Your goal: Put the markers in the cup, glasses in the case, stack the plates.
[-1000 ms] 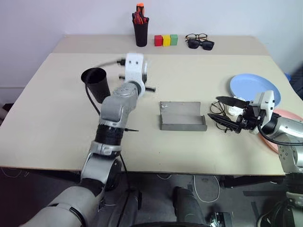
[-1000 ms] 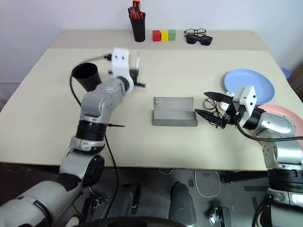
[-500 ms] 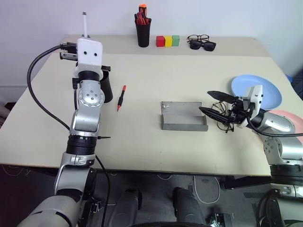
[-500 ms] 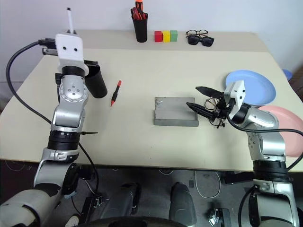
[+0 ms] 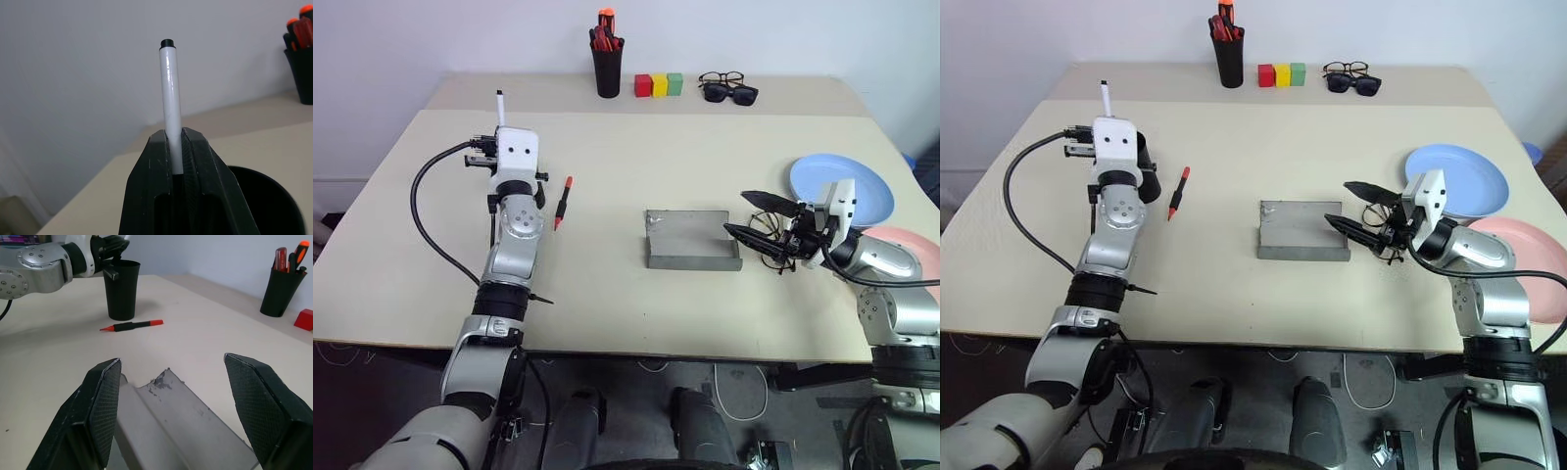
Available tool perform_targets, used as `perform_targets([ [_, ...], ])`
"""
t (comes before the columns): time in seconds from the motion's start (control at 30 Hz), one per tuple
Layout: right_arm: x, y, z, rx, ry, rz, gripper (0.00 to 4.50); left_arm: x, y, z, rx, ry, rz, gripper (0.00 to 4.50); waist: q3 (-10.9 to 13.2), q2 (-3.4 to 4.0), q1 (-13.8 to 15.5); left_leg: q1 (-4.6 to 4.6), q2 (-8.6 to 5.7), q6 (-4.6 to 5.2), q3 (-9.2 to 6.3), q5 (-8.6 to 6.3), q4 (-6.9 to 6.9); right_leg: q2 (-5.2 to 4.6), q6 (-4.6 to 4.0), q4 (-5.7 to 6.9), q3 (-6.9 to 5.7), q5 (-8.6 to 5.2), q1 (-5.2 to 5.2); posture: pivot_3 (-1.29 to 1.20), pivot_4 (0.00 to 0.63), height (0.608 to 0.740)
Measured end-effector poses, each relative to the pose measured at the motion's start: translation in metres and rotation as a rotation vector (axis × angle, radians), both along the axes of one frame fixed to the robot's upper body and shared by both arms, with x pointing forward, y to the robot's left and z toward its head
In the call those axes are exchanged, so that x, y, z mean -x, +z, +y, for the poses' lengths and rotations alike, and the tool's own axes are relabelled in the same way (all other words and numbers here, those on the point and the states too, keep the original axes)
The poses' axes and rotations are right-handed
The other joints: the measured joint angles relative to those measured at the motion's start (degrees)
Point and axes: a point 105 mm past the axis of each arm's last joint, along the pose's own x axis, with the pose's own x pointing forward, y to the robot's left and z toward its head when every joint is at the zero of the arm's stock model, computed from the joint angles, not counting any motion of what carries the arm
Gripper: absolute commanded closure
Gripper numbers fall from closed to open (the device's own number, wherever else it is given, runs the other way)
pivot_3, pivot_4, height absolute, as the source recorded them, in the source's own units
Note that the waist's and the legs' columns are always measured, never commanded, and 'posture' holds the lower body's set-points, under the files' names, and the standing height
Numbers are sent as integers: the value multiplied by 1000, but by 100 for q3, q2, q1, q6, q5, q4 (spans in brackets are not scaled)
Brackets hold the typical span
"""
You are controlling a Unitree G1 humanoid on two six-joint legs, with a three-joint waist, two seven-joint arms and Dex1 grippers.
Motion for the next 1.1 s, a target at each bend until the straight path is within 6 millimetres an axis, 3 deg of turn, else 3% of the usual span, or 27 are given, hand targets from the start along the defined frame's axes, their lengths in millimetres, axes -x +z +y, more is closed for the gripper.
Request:
perform_targets([
  [0.2,2,3,-2,-5,-18,-4,1074,2,2,-3,29,-42,-9,357,0,0,-5,0,0,0,0,0,1,0,0,3,0,0,-1,0,150,739],
  [0.33,2,3,-3,-4,-25,-2,1074,14,16,-17,112,-192,-64,357,0,0,-2,-2,0,-1,0,0,1,-1,0,2,1,0,-2,0,150,739],
  [0.43,2,3,-3,-3,-25,-2,1074,25,27,-52,144,-471,40,357,0,1,9,-3,0,0,0,0,2,0,0,4,0,0,0,0,150,739],
  [0.5,2,3,-3,-2,-26,-3,1074,36,22,-76,116,-633,151,357,-1,2,-15,0,0,0,1,0,3,0,-1,5,1,-1,2,0,150,739],
  [0.57,2,3,-3,-3,-26,-3,1074,40,2,-87,143,-709,313,357,-1,3,-46,4,3,0,0,0,3,4,-1,8,1,-1,3,0,150,739],
  [0.7,2,1,-5,-4,-35,0,1074,41,-42,-72,225,-622,569,357,-1,2,-168,8,9,0,-4,1,3,13,0,14,2,-2,2,0,150,739],
  [0.87,4,-4,-7,-5,-50,10,1074,40,-72,-55,327,-433,715,357,-1,1,-134,8,9,-1,-7,1,6,15,-1,13,2,-1,5,0,150,739],
  [1.1,6,-8,-12,-9,-78,16,1074,35,-84,-47,386,-307,779,357,0,1,-122,6,9,-2,-8,1,5,14,-2,10,1,-1,4,0,150,739],
])
